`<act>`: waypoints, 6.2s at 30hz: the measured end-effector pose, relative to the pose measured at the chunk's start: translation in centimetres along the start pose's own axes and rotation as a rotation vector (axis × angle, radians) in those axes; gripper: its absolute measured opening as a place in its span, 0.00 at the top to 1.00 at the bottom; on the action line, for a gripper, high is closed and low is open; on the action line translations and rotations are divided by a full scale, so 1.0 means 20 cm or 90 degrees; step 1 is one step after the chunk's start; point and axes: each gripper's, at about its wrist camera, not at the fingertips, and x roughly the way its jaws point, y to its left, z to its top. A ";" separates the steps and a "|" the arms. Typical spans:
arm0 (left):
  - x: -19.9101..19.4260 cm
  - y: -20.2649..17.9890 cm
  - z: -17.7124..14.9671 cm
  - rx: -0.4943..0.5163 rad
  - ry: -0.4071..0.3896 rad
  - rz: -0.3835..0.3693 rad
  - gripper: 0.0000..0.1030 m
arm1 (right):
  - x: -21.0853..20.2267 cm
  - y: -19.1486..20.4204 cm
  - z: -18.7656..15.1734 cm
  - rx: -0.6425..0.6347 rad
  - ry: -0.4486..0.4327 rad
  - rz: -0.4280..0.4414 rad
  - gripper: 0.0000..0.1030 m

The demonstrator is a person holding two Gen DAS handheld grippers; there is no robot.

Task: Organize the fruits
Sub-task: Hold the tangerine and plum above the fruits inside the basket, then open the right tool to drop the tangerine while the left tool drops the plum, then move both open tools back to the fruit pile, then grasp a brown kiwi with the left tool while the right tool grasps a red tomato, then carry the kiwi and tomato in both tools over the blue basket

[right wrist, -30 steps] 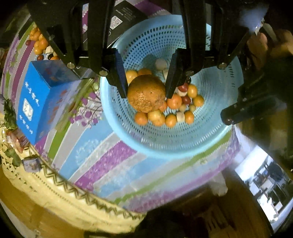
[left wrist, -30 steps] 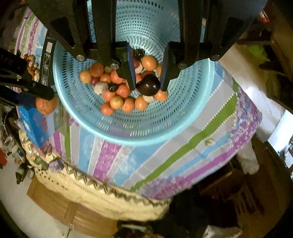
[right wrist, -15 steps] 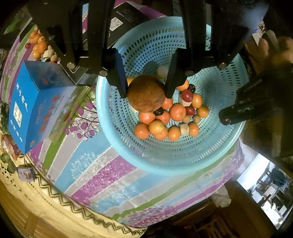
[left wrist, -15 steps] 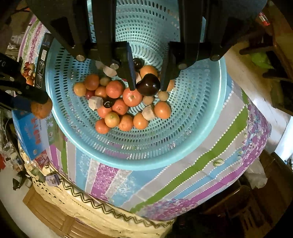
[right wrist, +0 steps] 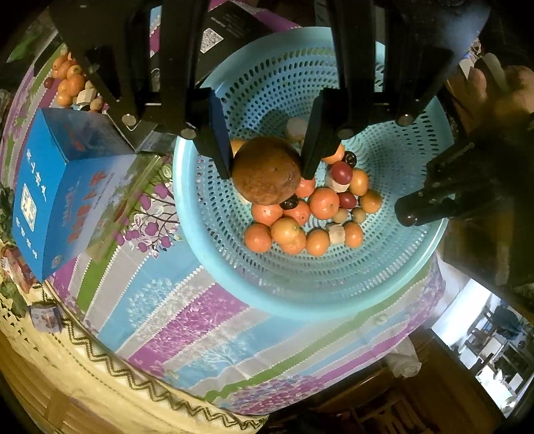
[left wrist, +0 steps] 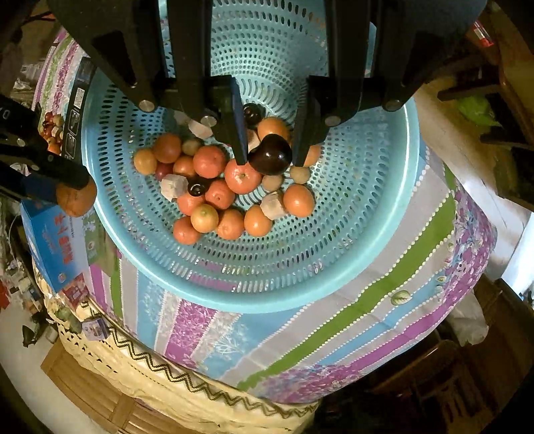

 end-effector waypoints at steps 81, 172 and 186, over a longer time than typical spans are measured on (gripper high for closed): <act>0.61 -2.29 -1.01 0.481 -0.090 -0.261 0.55 | -0.22 -1.21 -2.16 0.417 -0.327 -0.244 0.19; -0.19 -1.68 -0.58 0.261 -0.289 -0.175 0.75 | -0.56 -1.20 -1.38 0.329 -0.391 -0.255 0.74; -0.52 -1.10 -0.36 0.141 -0.361 -0.100 0.75 | -0.68 -0.70 -0.89 0.187 -0.447 -0.181 0.74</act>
